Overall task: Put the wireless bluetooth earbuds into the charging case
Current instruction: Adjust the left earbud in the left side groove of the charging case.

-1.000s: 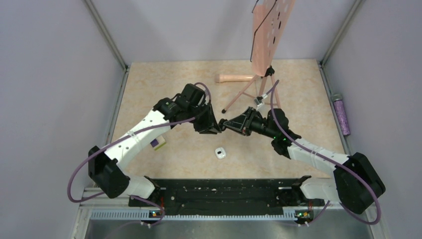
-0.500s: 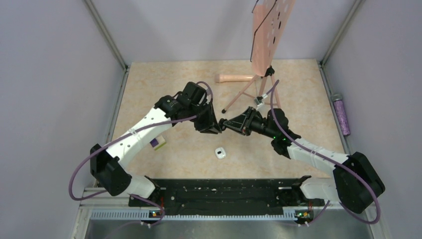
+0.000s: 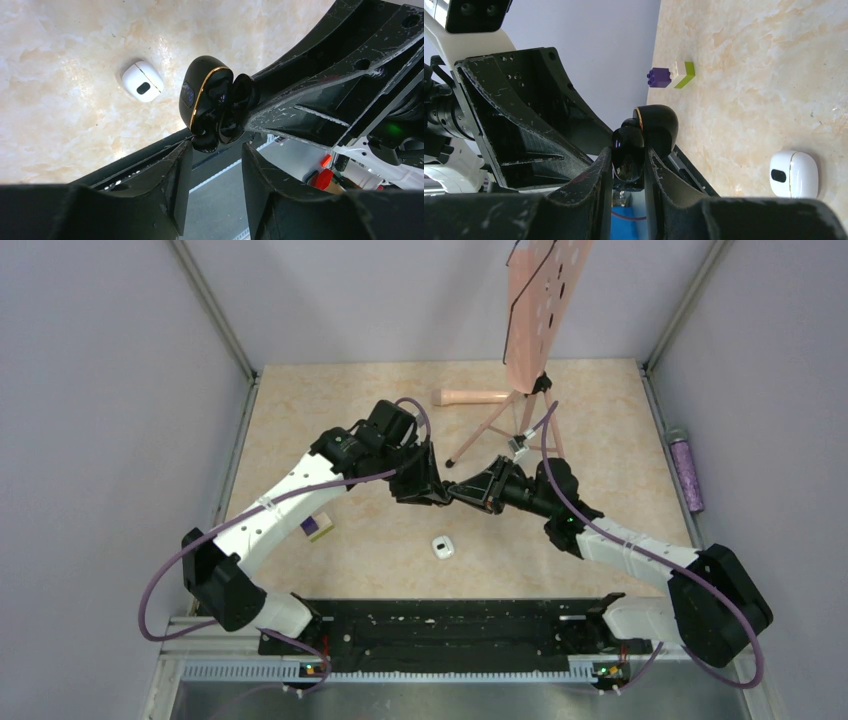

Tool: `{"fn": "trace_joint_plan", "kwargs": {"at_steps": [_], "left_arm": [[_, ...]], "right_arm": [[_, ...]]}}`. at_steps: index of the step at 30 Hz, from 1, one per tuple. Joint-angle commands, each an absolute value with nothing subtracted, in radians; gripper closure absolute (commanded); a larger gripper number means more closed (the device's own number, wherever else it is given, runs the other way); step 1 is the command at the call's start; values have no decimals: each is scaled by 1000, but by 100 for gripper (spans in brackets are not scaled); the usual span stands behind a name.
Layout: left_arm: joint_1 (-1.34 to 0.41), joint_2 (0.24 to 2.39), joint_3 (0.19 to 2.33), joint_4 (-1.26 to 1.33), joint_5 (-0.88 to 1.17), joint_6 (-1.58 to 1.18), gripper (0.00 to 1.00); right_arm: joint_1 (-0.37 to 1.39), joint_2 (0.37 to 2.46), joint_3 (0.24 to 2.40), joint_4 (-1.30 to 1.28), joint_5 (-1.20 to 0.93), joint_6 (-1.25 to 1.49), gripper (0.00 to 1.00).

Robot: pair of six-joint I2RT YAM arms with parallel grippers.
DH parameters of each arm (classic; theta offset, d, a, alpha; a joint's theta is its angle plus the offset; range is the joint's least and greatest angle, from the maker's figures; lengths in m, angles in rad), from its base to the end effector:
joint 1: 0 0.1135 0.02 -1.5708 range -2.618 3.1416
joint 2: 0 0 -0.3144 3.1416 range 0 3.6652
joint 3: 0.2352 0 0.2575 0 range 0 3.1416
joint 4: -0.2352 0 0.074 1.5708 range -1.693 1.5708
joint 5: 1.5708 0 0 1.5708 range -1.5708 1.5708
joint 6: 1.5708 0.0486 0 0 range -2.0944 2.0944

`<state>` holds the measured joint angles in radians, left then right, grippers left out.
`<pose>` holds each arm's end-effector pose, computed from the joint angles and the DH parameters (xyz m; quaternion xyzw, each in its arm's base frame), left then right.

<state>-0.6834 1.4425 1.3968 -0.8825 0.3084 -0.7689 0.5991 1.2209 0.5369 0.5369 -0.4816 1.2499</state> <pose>0.2270 -0.2039 0.3775 0.0084 0.9388 -0.3162 0.1366 0.2021 0.1652 0.2800 0.0875 0.7465 0.6152 0.2379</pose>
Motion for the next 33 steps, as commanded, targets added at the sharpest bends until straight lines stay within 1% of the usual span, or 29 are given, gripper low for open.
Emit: {"fn": "trace_joint_plan", "kwargs": {"at_steps": [1, 7, 15, 18, 22, 23, 24, 25, 27, 29, 31, 33], "left_arm": [[-687, 1405, 1421, -841, 289, -735, 53], [-688, 1367, 1404, -833, 250, -718, 52], [-683, 1300, 1372, -793, 214, -686, 41], [-636, 1257, 1350, -754, 283, -635, 40], [-511, 1185, 1275, -661, 434, -566, 40], [-498, 1164, 1250, -629, 460, -549, 38], [-494, 1143, 1224, -600, 463, -532, 36], [-494, 1120, 1200, -585, 444, -518, 36], [-495, 1064, 1144, -530, 387, -489, 39], [-495, 1018, 1108, -484, 362, -453, 40], [-503, 996, 1106, -476, 378, -366, 37], [-516, 990, 1126, -489, 419, -250, 31]], "right_arm": [[604, 1214, 541, 560, -499, 1248, 100], [603, 1213, 534, 569, -514, 1252, 100], [597, 1217, 557, 537, -578, 1205, 100], [572, 1222, 569, 533, -651, 1173, 100], [538, 1223, 575, 568, -748, 1157, 100], [529, 1226, 575, 582, -767, 1161, 100], [519, 1226, 571, 604, -781, 1177, 100], [510, 1231, 563, 630, -794, 1198, 100], [494, 1243, 544, 693, -807, 1259, 100], [482, 1257, 520, 760, -801, 1334, 100], [479, 1269, 493, 832, -784, 1416, 100], [479, 1277, 478, 861, -769, 1467, 100]]}}
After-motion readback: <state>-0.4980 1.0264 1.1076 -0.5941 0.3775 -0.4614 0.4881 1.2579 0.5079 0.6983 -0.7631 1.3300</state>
